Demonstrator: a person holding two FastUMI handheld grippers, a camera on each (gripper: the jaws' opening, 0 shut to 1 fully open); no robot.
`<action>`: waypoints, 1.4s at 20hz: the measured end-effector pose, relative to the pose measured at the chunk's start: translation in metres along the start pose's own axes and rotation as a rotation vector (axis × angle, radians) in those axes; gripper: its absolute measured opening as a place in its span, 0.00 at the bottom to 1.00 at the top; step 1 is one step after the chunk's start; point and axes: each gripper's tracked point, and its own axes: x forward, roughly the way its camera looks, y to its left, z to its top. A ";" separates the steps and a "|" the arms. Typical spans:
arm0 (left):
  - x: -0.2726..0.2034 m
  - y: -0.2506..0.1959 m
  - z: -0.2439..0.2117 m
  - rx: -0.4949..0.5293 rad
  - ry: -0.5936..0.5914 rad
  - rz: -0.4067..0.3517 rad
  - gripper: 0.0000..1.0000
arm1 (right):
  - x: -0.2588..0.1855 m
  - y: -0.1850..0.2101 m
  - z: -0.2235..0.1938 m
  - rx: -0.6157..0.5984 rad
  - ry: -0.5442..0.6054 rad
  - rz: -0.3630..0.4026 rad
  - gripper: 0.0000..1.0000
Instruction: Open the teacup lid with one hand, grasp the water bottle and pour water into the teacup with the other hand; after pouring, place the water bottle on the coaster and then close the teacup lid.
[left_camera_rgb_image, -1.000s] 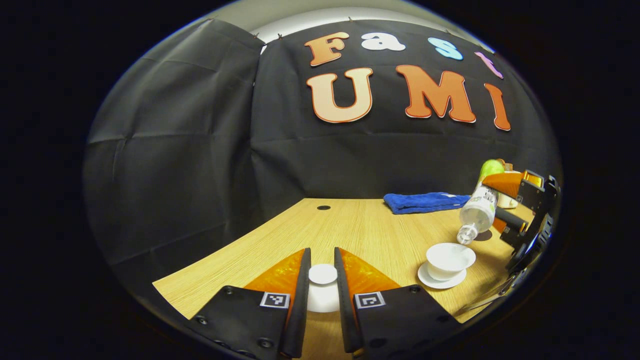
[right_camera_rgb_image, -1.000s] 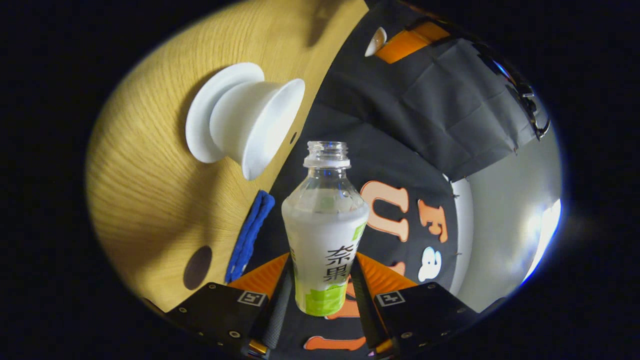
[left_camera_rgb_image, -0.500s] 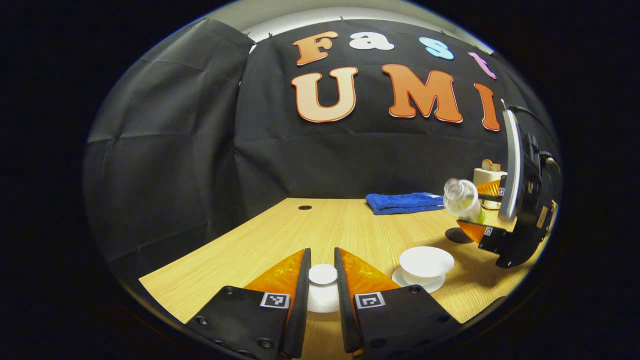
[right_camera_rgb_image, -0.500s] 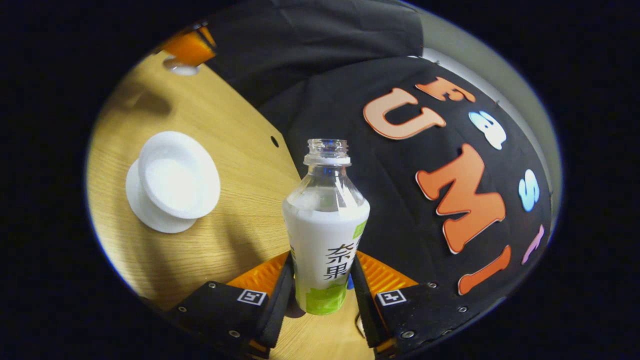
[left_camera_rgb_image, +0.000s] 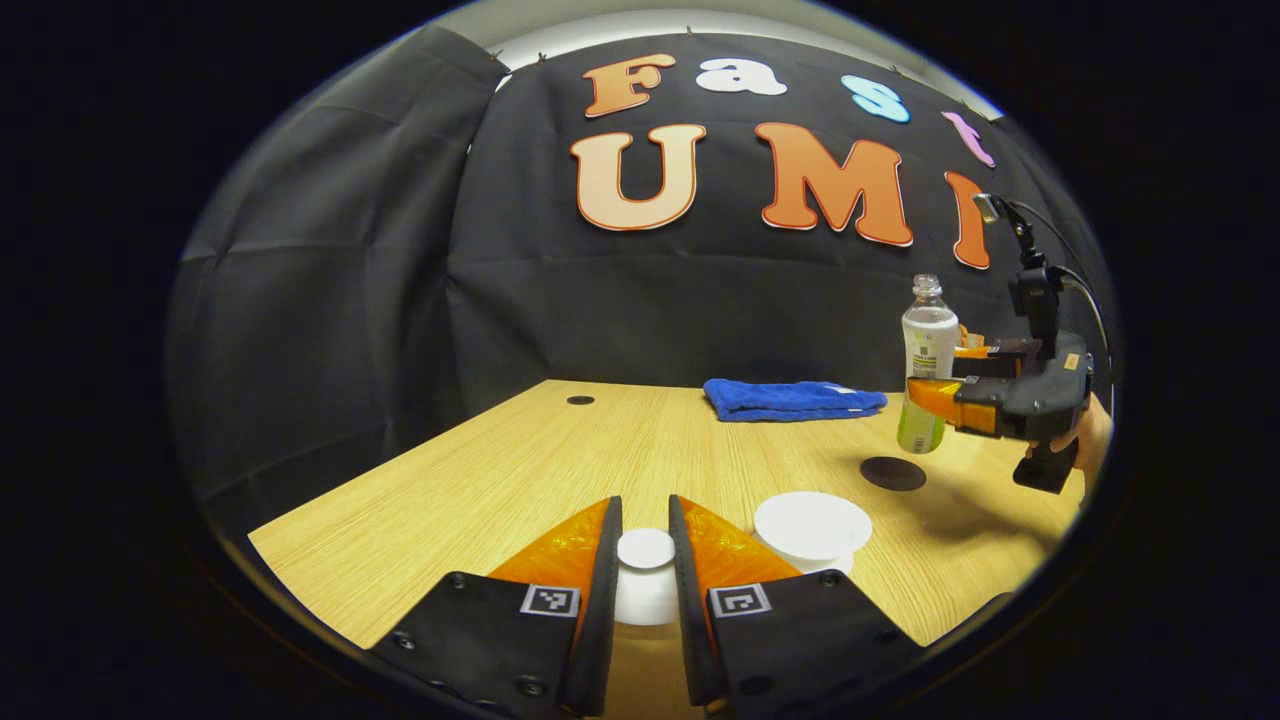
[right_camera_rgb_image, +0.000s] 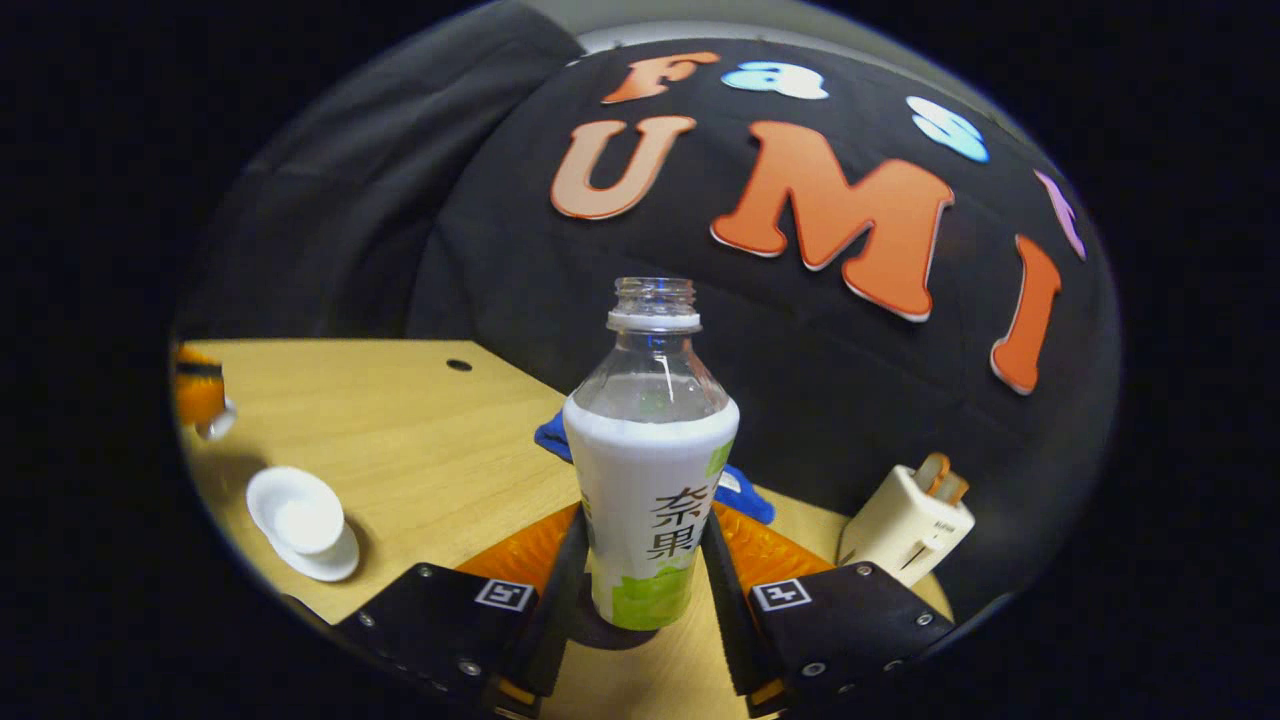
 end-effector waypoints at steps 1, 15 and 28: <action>0.001 -0.003 0.001 -0.001 -0.001 -0.003 0.33 | 0.004 -0.002 -0.001 0.065 0.009 0.009 0.63; 0.011 -0.048 0.024 -0.031 -0.041 -0.105 0.33 | 0.033 0.015 -0.035 0.284 0.129 0.040 0.63; 0.043 -0.116 0.009 0.025 -0.022 -0.231 0.33 | 0.008 0.020 -0.019 0.308 0.069 0.100 0.93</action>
